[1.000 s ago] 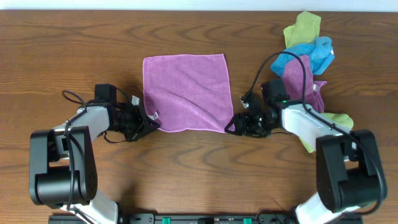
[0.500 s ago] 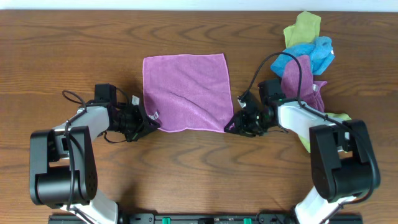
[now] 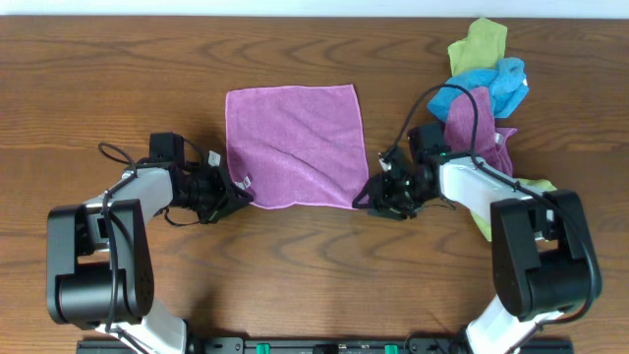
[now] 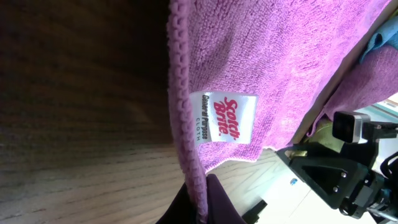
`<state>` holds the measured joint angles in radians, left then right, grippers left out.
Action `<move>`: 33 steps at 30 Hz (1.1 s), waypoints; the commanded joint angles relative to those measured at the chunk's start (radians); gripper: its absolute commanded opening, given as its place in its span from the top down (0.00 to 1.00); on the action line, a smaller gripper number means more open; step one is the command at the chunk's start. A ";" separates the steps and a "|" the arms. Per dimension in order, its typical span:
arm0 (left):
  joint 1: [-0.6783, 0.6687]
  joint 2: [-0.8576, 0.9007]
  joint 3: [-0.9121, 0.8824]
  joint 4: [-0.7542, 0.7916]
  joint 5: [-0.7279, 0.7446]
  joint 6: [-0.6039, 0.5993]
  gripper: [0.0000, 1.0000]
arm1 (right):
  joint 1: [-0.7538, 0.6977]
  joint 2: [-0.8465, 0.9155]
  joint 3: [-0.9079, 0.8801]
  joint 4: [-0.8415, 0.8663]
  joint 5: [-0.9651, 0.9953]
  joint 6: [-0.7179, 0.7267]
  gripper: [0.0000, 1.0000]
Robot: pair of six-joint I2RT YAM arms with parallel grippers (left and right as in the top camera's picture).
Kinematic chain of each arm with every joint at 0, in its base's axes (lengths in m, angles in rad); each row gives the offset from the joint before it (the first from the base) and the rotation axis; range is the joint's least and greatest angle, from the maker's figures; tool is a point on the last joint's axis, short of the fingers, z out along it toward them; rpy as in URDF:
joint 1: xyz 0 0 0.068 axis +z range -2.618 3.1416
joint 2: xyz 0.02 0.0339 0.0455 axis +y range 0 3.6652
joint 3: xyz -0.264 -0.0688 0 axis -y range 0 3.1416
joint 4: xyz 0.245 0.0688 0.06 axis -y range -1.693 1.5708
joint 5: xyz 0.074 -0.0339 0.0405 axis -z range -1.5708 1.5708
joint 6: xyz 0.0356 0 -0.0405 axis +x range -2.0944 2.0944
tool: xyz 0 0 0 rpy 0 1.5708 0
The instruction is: Fold the cloth
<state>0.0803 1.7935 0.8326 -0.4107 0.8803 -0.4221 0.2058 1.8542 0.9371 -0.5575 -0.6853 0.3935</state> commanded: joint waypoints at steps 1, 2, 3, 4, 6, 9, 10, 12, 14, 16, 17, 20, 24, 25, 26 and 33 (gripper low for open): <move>-0.001 0.011 0.023 -0.001 0.003 0.019 0.94 | -0.020 0.055 -0.034 -0.025 0.254 0.063 0.58; 0.000 0.011 0.023 -0.001 0.002 0.019 0.94 | -0.021 0.055 -0.025 -0.031 0.262 0.063 0.59; 0.000 0.011 0.023 -0.002 0.000 0.019 0.94 | -0.021 0.055 -0.011 -0.044 0.280 0.063 0.58; 0.000 0.011 0.023 -0.002 0.000 0.020 0.94 | -0.021 0.055 0.005 -0.063 0.305 0.063 0.59; -0.001 0.011 0.023 -0.002 0.000 0.026 0.94 | -0.021 0.055 0.036 -0.097 0.354 0.062 0.59; -0.001 0.011 0.023 -0.003 0.000 0.026 0.95 | -0.021 0.055 0.056 -0.108 0.372 0.062 0.57; -0.001 0.011 0.023 -0.003 0.000 0.026 0.94 | -0.021 0.055 0.058 -0.106 0.372 0.062 0.57; 0.000 0.011 0.023 -0.003 0.000 0.026 0.94 | -0.019 0.055 0.058 -0.100 0.372 0.062 0.57; -0.001 0.011 0.023 -0.003 0.000 0.026 0.94 | -0.013 0.055 0.058 -0.089 0.370 0.063 0.58; -0.001 0.011 0.023 -0.003 0.000 0.026 0.94 | 0.000 0.055 0.058 -0.077 0.369 0.063 0.58; -0.001 0.011 0.023 -0.003 0.000 0.026 0.94 | 0.009 0.055 0.058 -0.072 0.360 0.063 0.58; -0.001 0.011 0.023 -0.003 0.000 0.026 0.94 | 0.038 0.055 0.058 -0.062 0.353 0.064 0.60; -0.001 0.011 0.023 -0.003 0.000 0.026 0.94 | 0.056 0.055 0.058 -0.058 0.353 0.066 0.60; -0.001 0.011 0.023 -0.003 0.000 0.026 0.94 | 0.057 0.055 0.058 -0.058 0.353 0.066 0.60; -0.001 0.011 0.023 -0.003 0.000 0.026 0.94 | 0.057 0.055 0.058 -0.058 0.352 0.066 0.60; -0.001 0.011 0.023 -0.003 0.000 0.026 0.94 | 0.069 0.055 0.058 -0.058 0.341 0.077 0.67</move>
<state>0.0803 1.7935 0.8326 -0.4110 0.8803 -0.4149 0.2539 1.8519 1.0260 -0.6159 -0.4286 0.4572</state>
